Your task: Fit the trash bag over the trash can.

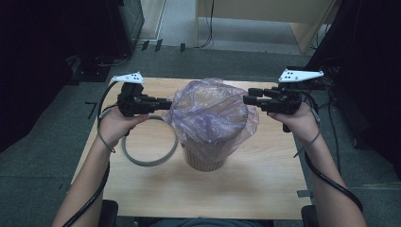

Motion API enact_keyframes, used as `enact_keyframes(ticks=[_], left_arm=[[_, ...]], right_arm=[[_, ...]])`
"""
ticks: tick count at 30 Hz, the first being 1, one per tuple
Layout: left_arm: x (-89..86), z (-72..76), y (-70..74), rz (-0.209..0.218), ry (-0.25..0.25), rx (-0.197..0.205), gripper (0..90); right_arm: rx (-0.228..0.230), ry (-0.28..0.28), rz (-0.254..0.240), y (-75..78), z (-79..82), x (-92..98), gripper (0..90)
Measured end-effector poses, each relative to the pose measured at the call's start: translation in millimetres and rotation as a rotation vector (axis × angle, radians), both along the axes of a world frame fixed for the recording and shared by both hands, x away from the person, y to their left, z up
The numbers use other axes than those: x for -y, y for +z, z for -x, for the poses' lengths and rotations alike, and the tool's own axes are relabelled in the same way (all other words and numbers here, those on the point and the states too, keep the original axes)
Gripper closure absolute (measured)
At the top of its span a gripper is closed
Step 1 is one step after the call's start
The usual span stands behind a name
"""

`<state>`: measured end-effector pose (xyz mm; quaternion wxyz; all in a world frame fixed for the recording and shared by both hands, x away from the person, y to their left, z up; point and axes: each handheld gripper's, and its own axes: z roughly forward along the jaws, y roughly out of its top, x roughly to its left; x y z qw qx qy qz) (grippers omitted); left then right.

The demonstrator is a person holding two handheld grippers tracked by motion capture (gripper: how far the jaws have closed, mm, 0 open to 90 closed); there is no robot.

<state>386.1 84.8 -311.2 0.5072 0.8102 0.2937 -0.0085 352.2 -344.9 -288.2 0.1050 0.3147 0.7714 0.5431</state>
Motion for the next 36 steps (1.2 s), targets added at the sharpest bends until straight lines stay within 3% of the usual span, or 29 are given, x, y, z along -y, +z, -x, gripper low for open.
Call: enact_keyframes(ticks=[7, 12, 14, 17, 24, 28, 32, 36], left_arm=[[10.3, -11.7, -9.5, 0.008, 0.031, 0.023, 86.6], [16.7, -18.4, -18.6, -0.02, 0.05, 0.03, 86.3], [17.0, -20.3, -22.6, -0.008, 0.038, 0.027, 82.8], [13.1, -19.6, -24.0, 0.027, 0.024, 0.053, 73.3], [-7.5, -18.4, -7.3, 0.045, 0.03, 0.08, 60.5], [-14.3, -19.5, 7.4, 0.066, 0.026, 0.088, 58.1], [-9.8, -21.1, 22.5, 0.08, 0.006, 0.098, 55.2], [5.2, -23.0, 26.7, 0.053, -0.029, 0.091, 54.0]], right_arm=[[0.008, 0.003, -0.012, 0.7, -5.7, -4.8, 58.1], [0.0, 0.002, -0.004, -1.5, -8.4, -5.0, 60.6], [-0.008, 0.001, 0.001, -3.7, -9.3, -4.8, 64.0], [-0.014, 0.001, 0.018, -7.5, -10.3, -4.1, 65.1], [0.01, 0.012, -0.015, 2.1, -6.9, -1.1, 56.3], [0.02, 0.037, 0.005, 6.8, -8.7, -7.9, 50.6], [0.012, 0.051, 0.032, 6.1, -17.0, -18.2, 49.1], [0.009, 0.062, 0.027, 7.7, -24.5, -27.5, 51.8]])
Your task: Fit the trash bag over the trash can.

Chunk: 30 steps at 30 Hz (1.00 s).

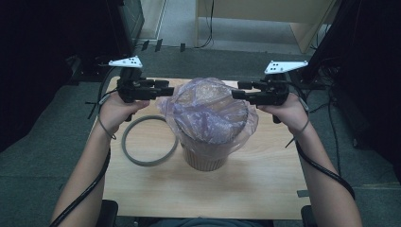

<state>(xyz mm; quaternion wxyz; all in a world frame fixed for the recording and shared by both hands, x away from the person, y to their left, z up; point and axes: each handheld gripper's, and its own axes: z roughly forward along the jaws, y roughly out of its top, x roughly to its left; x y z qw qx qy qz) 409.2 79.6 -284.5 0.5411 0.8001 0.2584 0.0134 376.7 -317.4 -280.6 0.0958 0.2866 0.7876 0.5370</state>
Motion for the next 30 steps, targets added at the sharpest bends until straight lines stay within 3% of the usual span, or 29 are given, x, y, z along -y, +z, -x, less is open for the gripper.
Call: enact_keyframes(ticks=[2, 4, 7, 9, 16, 20, 22, 25, 28, 30], left_arm=[[8.2, -1.4, -2.3, -0.013, -0.009, -0.007, 55.5], [13.4, -3.4, -5.5, -0.019, -0.02, -0.017, 63.6], [18.0, -8.6, -10.7, -0.022, -0.024, -0.069, 74.1], [19.6, -11.1, -12.9, 0.0, -0.035, -0.097, 79.1], [17.6, -17.3, -14.6, 0.067, -0.013, -0.108, 87.8], [16.2, -21.5, -22.6, 0.067, 0.025, -0.127, 88.7], [15.9, -24.1, -29.3, 0.044, 0.05, -0.135, 88.7], [17.5, -25.5, -40.1, 0.046, 0.045, -0.156, 88.7], [19.4, -23.3, -46.3, 0.061, 0.025, -0.154, 87.0], [19.9, -20.9, -46.9, 0.05, 0.02, -0.135, 82.4]], right_arm=[[-0.003, 0.007, 0.0, 0.3, -3.6, -5.2, 53.3], [-0.009, 0.011, 0.009, -1.1, -7.8, -9.8, 54.4], [-0.031, 0.004, 0.018, -4.9, -15.2, -13.7, 58.8], [-0.049, 0.003, 0.019, -6.8, -19.1, -15.0, 65.6], [-0.083, -0.023, 0.015, -10.6, -25.6, -15.2, 81.4], [-0.081, -0.037, 0.002, -11.2, -27.4, -13.1, 81.6], [-0.086, -0.046, -0.008, -11.5, -28.7, -12.5, 80.9], [-0.093, -0.049, -0.019, -12.4, -30.1, -13.0, 78.4], [-0.077, -0.037, -0.014, -12.9, -29.3, -14.5, 71.1], [-0.082, -0.031, 0.004, -12.1, -28.2, -16.0, 65.1]])
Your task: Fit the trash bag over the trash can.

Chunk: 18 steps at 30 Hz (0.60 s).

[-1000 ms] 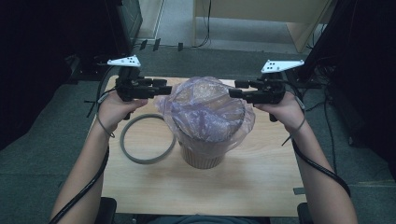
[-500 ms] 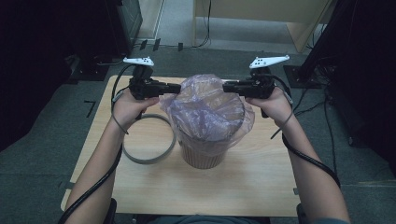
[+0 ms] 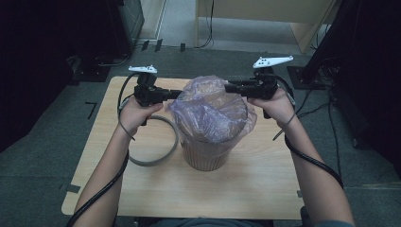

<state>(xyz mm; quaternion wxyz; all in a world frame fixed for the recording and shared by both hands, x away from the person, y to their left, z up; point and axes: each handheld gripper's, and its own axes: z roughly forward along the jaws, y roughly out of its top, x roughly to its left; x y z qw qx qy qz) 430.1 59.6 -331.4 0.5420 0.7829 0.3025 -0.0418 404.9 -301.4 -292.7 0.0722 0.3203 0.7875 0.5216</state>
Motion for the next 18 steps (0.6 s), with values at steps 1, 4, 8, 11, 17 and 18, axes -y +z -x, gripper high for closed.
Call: enact_keyframes(ticks=[1, 4, 8, 11, 17, 18], left_arm=[[-0.6, 1.4, 1.1, -0.01, 0.007, 0.015, 79.4], [-7.2, 4.7, 9.1, -0.025, 0.02, 0.055, 68.8], [-19.3, 11.6, 26.4, -0.027, 0.042, 0.106, 59.3], [-26.7, 17.3, 37.0, -0.013, 0.05, 0.121, 57.2], [-31.9, 30.9, 46.0, -0.011, 0.026, 0.12, 56.4], [-32.7, 33.6, 47.1, -0.011, 0.03, 0.127, 56.3]], right_arm=[[0.015, 0.007, 0.006, 1.4, 1.7, -0.3, 62.5], [0.055, 0.026, -0.011, 10.6, 7.3, 0.2, 53.2], [0.092, 0.051, -0.015, 26.1, 13.2, -3.6, 50.1], [0.103, 0.084, -0.015, 33.2, 16.4, -13.5, 58.8], [0.03, 0.121, 0.018, 31.2, 15.6, -44.6, 74.0], [0.015, 0.133, 0.024, 30.2, 14.8, -49.9, 74.1]])
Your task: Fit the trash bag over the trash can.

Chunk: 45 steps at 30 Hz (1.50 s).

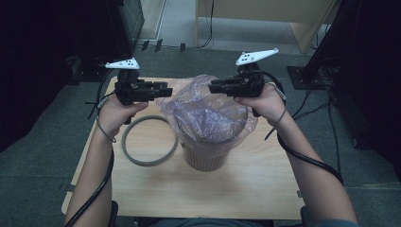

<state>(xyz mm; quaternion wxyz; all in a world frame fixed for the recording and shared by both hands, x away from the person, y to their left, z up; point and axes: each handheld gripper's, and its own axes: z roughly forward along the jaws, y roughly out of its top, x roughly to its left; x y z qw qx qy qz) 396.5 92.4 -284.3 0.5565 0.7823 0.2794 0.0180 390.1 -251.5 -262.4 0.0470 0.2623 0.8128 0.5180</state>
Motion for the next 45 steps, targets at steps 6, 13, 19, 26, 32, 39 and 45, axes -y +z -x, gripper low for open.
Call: enact_keyframes(ticks=[6, 13, 19, 26, 32, 39, 45], left_arm=[[-15.9, 8.6, 5.3, 0.058, 0.021, 0.0, 51.3], [-4.9, 17.7, -3.4, -0.058, -0.067, -0.053, 65.0], [6.3, 13.3, -17.8, -0.065, -0.055, -0.084, 62.8], [3.3, 8.8, -25.7, -0.027, -0.047, -0.067, 55.1], [-0.8, 2.7, -33.6, 0.016, -0.048, -0.109, 51.1], [-6.8, 8.9, -22.1, 0.036, -0.048, -0.083, 50.5], [-10.6, 10.4, -18.5, 0.029, -0.039, -0.127, 58.7]], right_arm=[[-0.015, 0.047, 0.028, -1.5, -1.4, -23.8, 74.2], [-0.062, 0.065, 0.097, -12.2, -7.5, -43.5, 74.2], [-0.071, 0.056, 0.176, -24.4, -15.8, -54.4, 73.5], [-0.066, 0.091, 0.262, -39.8, -24.0, -70.9, 45.2], [-0.074, 0.116, 0.309, -46.2, -22.0, -78.7, 34.0], [-0.015, 0.112, 0.213, -12.7, -11.4, -59.8, 47.1], [-0.07, 0.146, 0.127, 0.6, 6.2, -48.9, 69.0]])
